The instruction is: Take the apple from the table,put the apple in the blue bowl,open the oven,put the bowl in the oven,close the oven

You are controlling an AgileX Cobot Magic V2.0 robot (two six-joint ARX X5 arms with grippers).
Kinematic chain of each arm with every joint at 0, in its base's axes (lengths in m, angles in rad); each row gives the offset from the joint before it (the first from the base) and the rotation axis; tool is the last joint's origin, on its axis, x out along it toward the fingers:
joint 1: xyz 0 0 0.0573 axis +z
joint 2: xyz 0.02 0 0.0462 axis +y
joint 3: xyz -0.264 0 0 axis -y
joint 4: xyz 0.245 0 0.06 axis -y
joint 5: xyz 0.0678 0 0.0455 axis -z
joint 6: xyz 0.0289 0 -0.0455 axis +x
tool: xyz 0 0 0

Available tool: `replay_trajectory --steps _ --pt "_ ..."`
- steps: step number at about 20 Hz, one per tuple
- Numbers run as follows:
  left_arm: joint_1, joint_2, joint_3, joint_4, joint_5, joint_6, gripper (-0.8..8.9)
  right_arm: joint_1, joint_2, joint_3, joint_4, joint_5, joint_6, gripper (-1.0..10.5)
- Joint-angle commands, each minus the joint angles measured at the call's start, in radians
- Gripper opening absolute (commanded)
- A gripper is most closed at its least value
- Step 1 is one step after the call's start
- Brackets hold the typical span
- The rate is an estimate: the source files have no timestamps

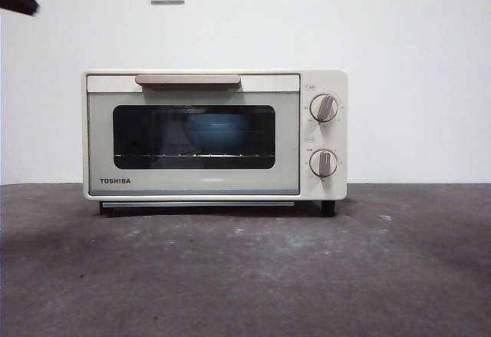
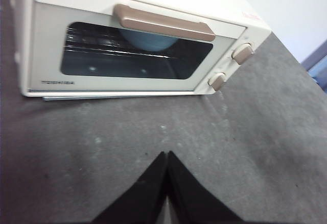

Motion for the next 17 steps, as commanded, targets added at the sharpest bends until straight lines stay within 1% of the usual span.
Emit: replay_trajectory --steps 1,5,9,12,16,17 --pt "-0.004 -0.034 0.016 -0.024 -0.008 0.023 0.07 0.010 0.005 0.006 0.010 -0.009 -0.027 0.0" --pt "-0.004 -0.064 0.016 -0.037 -0.008 0.023 0.07 0.011 0.004 0.006 0.010 0.005 -0.028 0.0" --pt "-0.004 -0.068 0.016 -0.039 -0.008 0.023 0.07 0.011 0.004 0.006 0.010 0.117 -0.026 0.0" --pt "-0.004 -0.068 0.016 -0.040 -0.008 0.023 0.07 0.011 0.001 0.007 0.010 0.141 -0.026 0.0" --pt "-0.004 -0.068 0.016 -0.040 -0.008 0.023 0.07 0.011 -0.033 0.007 0.010 0.200 -0.026 0.0" --pt "-0.004 -0.068 0.016 -0.040 -0.008 0.022 0.07 0.011 -0.038 0.007 0.010 0.202 -0.026 0.0"
